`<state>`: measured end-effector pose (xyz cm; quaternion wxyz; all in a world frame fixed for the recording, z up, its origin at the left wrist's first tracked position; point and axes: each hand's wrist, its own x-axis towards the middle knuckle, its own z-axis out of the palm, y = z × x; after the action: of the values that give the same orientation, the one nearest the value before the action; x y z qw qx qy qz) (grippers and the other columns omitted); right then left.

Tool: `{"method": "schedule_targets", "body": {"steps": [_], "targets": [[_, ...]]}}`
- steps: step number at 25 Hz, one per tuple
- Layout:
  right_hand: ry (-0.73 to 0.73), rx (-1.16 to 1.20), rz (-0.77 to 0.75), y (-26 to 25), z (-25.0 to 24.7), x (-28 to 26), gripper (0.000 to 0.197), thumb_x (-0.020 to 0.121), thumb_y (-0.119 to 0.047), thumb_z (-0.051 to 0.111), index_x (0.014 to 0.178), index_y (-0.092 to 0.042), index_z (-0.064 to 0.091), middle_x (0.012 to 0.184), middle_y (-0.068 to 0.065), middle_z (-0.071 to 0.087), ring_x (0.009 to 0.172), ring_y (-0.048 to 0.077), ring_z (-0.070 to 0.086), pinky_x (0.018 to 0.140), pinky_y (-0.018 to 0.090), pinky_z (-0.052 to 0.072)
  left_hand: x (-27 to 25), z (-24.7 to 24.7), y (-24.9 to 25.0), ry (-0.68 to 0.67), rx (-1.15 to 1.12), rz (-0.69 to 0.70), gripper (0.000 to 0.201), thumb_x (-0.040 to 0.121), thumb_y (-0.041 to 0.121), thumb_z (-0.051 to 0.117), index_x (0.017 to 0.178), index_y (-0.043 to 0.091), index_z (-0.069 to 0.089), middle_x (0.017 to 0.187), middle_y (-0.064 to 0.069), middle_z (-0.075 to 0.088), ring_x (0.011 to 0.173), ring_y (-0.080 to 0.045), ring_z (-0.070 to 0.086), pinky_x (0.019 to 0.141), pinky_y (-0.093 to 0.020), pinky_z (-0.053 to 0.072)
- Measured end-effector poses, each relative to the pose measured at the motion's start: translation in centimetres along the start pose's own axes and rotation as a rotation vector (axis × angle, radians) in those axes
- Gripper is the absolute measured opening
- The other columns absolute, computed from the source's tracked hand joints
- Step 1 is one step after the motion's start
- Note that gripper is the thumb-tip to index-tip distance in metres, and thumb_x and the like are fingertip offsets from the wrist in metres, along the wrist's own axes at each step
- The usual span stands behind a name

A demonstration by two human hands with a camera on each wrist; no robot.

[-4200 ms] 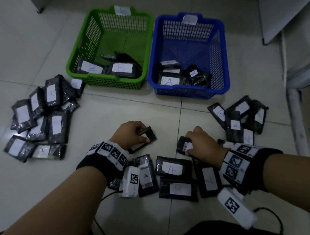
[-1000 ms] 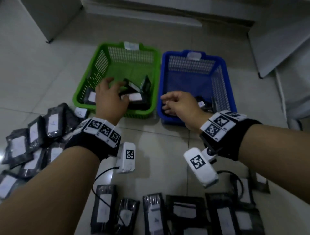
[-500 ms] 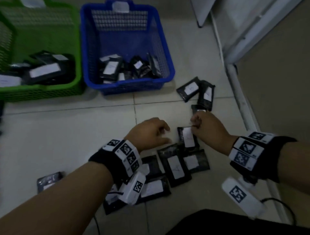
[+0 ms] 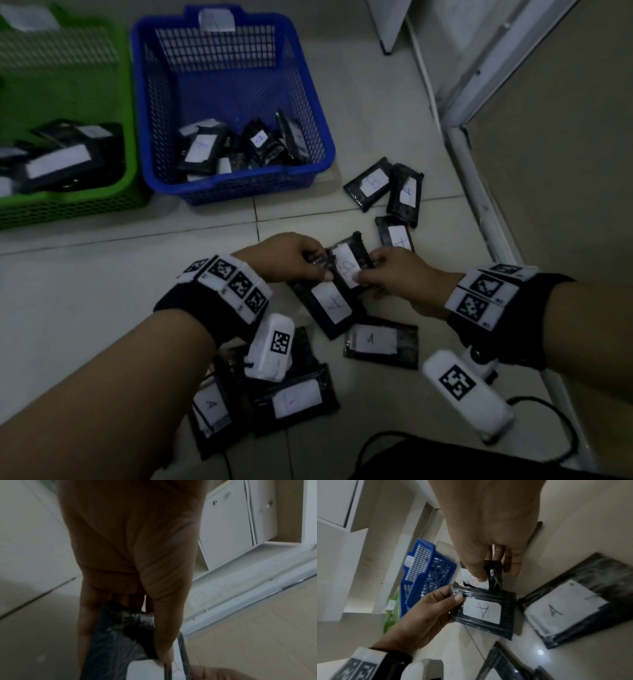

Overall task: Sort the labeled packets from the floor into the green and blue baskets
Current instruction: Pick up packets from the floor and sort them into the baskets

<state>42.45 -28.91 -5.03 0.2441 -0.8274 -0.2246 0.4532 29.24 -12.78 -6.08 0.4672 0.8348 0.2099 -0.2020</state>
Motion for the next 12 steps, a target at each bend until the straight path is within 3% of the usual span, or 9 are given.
{"method": "schedule_targets", "body": {"steps": [4, 7, 9, 12], "targets": [[0.033, 0.251, -0.114, -4.1, 0.3, 0.9, 0.01, 0.081, -0.01, 0.068, 0.091, -0.011, 0.067, 0.097, 0.018, 0.071, 0.09, 0.032, 0.068, 0.081, 0.046, 0.056, -2.1, -5.3, -0.6, 0.138, -0.292, -0.004, 0.019, 0.085, 0.022, 0.066, 0.102, 0.013, 0.067, 0.101, -0.01, 0.071, 0.092, -0.021, 0.068, 0.085, -0.037, 0.057], [0.083, 0.349, -0.179, -6.7, 0.7, 1.3, 0.005, 0.083, -0.009, 0.063, 0.087, -0.012, 0.064, 0.094, 0.019, 0.069, 0.083, 0.029, 0.067, 0.075, 0.041, 0.057, -4.1, -9.1, -1.1, 0.279, -0.539, 0.047, 0.009, 0.088, 0.012, 0.062, 0.095, 0.013, 0.068, 0.09, -0.008, 0.071, 0.084, -0.019, 0.068, 0.077, -0.032, 0.056], [0.099, 0.377, -0.207, -8.1, 1.1, 1.7, 0.007, 0.085, -0.009, 0.06, 0.092, -0.008, 0.063, 0.091, 0.018, 0.068, 0.076, 0.026, 0.065, 0.07, 0.04, 0.056, -5.0, -11.4, -2.2, 0.498, -0.661, 0.076, 0.008, 0.089, 0.012, 0.061, 0.093, 0.015, 0.067, 0.083, -0.002, 0.07, 0.079, -0.016, 0.066, 0.071, -0.028, 0.056], [0.095, 0.48, -0.217, -9.7, 1.9, 2.0, 0.007, 0.087, -0.006, 0.057, 0.092, -0.009, 0.061, 0.086, 0.012, 0.068, 0.067, 0.022, 0.064, 0.062, 0.039, 0.056, -4.5, -13.1, -4.1, 0.936, -0.571, -0.037, 0.022, 0.086, 0.022, 0.065, 0.107, 0.015, 0.062, 0.099, -0.001, 0.069, 0.092, -0.017, 0.065, 0.078, -0.031, 0.055]]}}
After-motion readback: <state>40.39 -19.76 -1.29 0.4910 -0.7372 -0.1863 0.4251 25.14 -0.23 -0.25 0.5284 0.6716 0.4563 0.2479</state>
